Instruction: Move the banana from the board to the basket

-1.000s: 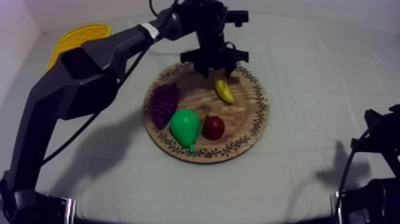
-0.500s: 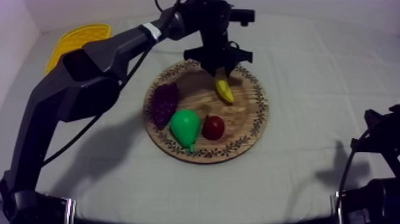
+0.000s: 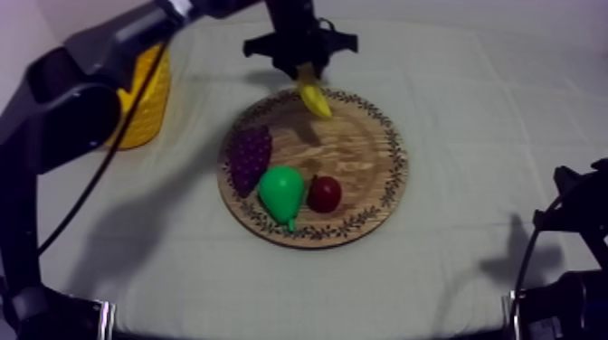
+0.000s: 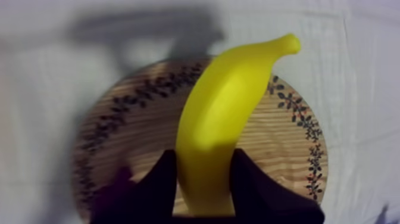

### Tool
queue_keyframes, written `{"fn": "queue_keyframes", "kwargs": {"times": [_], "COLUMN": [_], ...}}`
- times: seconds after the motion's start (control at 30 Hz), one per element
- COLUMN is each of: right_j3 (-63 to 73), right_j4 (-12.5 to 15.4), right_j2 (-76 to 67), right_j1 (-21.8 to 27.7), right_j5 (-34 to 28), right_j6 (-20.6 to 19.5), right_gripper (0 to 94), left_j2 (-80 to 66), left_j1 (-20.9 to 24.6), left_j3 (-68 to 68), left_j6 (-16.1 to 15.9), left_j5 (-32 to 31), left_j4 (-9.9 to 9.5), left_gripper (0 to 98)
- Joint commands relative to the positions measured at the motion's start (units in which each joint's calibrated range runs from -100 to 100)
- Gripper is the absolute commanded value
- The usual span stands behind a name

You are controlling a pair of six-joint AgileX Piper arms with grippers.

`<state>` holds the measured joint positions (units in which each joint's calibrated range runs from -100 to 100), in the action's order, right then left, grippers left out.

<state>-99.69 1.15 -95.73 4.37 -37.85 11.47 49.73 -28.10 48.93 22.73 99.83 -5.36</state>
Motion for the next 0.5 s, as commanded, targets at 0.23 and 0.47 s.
{"fn": "queue_keyframes", "kwargs": {"times": [0.23, 0.47], "right_j3": [0.03, 0.03], "right_j4": [-0.01, -0.01], "right_j2": [-0.02, -0.02], "right_j1": [-0.01, -0.01], "right_j5": [0.03, 0.03], "right_j6": [-0.01, -0.01], "right_gripper": [0.3, 0.3], "left_j2": [-21.66, -31.66], "left_j1": [7.66, 14.79], "left_j3": [-18.24, -30.73], "left_j6": [1.52, 2.23], "left_j5": [0.01, -0.07], "left_j4": [-3.34, -4.87], "left_gripper": [31.6, 32.9]}}
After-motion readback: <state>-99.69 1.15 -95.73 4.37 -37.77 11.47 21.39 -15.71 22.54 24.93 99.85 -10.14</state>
